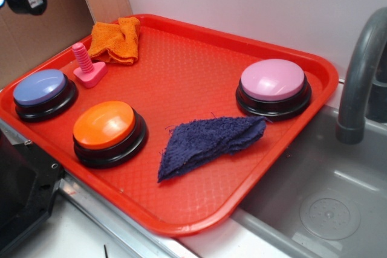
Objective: Push the purple button.
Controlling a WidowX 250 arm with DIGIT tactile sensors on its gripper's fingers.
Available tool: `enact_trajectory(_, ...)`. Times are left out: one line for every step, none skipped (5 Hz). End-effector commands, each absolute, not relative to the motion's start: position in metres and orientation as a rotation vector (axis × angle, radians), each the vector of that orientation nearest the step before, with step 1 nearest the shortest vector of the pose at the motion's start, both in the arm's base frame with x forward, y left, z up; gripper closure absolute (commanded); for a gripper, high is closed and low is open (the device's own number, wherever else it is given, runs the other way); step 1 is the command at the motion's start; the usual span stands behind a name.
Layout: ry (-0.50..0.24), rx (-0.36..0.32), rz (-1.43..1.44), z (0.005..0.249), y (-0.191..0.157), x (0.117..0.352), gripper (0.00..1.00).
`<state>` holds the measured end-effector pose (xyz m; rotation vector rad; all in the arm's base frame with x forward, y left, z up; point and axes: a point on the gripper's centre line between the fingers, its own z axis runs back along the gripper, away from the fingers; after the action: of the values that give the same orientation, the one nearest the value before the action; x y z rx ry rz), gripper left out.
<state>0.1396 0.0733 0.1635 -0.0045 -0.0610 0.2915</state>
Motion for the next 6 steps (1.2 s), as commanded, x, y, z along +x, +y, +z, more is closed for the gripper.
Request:
enact_trajectory(-0.116,0.098,0.312,0.120,0.120,0.136,0.00)
enact_trajectory(-0.074,0.084,0.284,0.094,0.124,0.136,0.00)
enact_trajectory(-0.059,0.114,0.202,0.076,0.125,0.137,0.00)
enact_trajectory(-0.047,0.073,0.175,0.062,0.121,0.141,0.00)
enact_trajectory(-0.029,0.068,0.150,0.053,0.117,0.143,0.00)
enact_trajectory(-0.004,0.095,0.135,0.045,0.120,0.145,0.00)
